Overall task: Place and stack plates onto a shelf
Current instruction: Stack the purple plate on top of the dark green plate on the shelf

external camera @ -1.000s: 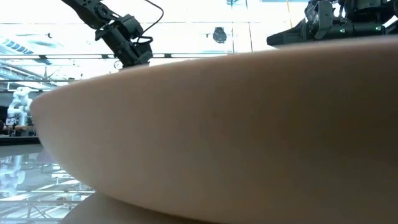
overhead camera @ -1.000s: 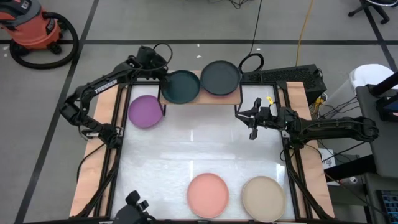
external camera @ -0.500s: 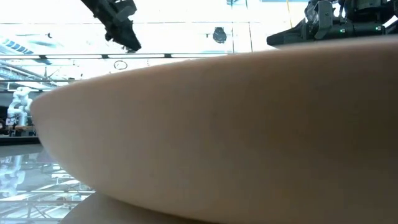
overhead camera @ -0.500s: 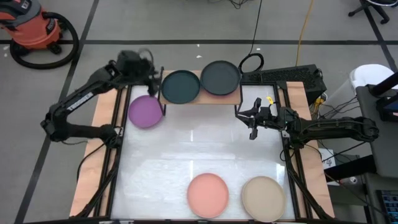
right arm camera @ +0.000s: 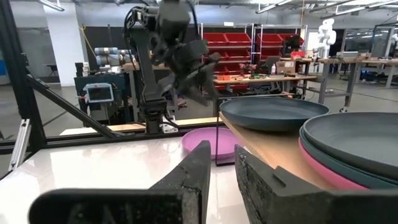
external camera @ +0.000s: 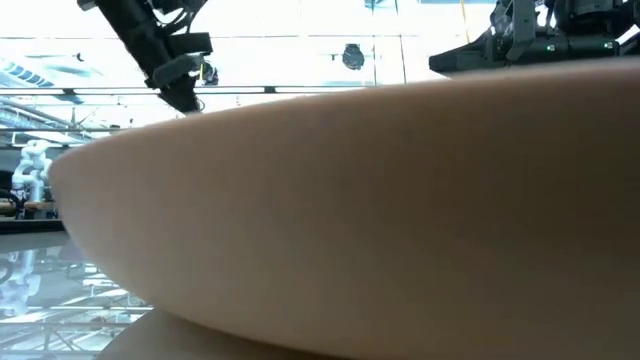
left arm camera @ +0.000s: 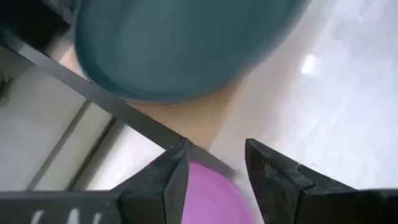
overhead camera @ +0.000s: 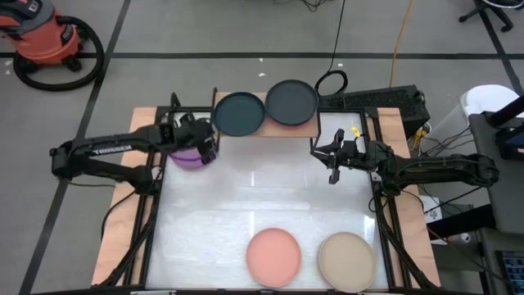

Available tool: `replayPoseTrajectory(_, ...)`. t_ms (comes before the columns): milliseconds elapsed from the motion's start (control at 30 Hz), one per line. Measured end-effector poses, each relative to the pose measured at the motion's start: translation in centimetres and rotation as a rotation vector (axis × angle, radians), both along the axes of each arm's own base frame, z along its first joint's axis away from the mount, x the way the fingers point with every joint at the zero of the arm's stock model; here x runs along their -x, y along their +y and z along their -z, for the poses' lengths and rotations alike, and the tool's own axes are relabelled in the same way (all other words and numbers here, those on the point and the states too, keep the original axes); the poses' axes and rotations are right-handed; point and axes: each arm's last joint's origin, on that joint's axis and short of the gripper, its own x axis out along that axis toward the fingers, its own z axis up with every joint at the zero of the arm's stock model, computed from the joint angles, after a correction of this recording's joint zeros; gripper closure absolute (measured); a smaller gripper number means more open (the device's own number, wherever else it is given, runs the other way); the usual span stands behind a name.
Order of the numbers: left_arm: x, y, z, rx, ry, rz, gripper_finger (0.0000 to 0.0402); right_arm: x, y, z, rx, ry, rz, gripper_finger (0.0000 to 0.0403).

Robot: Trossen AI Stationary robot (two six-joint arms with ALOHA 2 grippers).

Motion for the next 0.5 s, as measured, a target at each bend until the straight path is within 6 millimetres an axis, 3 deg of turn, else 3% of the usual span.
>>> replayPoseTrajectory(100, 1.3, -1.2, 3.0, 0.116, 0.21, 0.016, 0.024, 0.0, 0.1, -0.1, 0.006, -0.006, -0.004, 0.0344)
replayPoseTrajectory(233, 0.6, -1.9, 1.1, 0.036, 0.098, 0.036, 0.024, 0.0, 0.1, -0.1, 0.009, -0.008, -0.005, 0.0344)
replayPoseTrajectory(333, 0.8, -2.4, 1.9, 0.044, 0.151, 0.026, 0.024, 0.0, 0.2, -0.1, 0.01, -0.01, -0.005, 0.0344)
replayPoseTrajectory(400, 0.8, -2.5, 1.3, 0.043, 0.123, 0.018, 0.024, 0.0, 0.2, -0.1, 0.01, -0.01, -0.007, 0.0344)
replayPoseTrajectory(500, 1.3, -2.6, 2.6, 0.059, 0.193, -0.015, 0.024, 0.0, 0.2, -0.1, 0.007, -0.011, -0.007, 0.0344)
